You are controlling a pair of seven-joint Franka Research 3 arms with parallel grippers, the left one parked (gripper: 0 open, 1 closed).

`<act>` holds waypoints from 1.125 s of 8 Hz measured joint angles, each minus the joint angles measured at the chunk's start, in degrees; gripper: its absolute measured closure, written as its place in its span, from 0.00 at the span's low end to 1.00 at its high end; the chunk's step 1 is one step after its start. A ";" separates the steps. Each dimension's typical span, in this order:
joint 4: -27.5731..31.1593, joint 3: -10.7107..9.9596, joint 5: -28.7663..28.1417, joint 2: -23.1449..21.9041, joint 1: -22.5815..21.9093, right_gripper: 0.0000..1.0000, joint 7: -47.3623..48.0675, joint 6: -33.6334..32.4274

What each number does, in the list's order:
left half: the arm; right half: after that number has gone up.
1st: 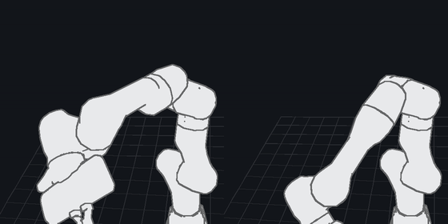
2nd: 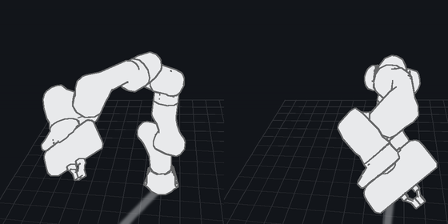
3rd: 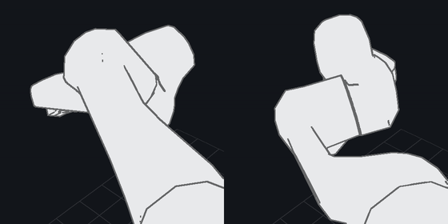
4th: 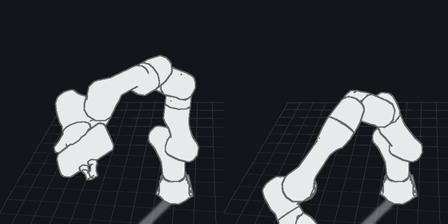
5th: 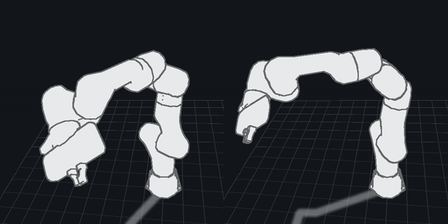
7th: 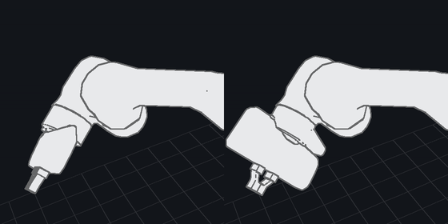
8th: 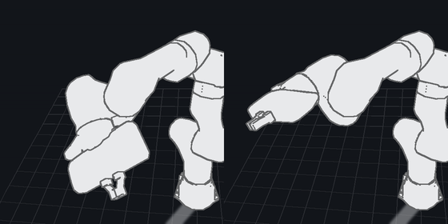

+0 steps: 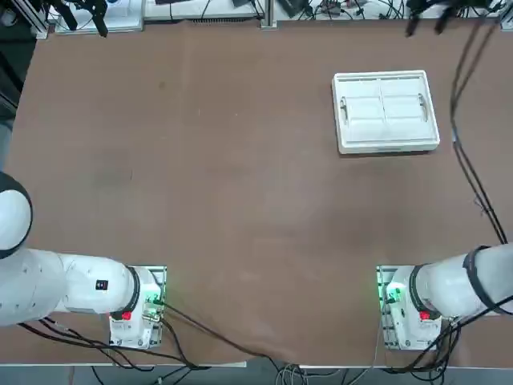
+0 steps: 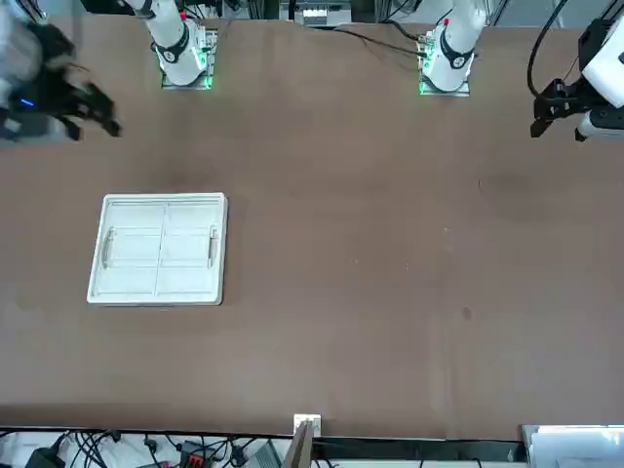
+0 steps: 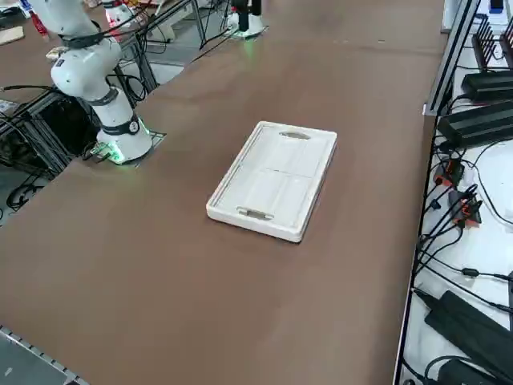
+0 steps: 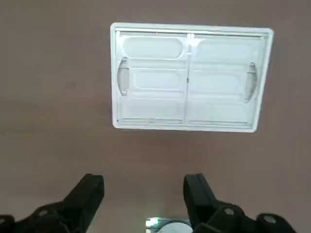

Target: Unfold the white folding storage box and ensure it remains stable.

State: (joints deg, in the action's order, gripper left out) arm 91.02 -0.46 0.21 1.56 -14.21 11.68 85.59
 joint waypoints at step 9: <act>-11.83 -0.34 24.93 38.05 -21.80 0.04 33.81 12.33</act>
State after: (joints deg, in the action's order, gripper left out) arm 79.19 -0.80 25.15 39.61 -36.01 45.49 97.92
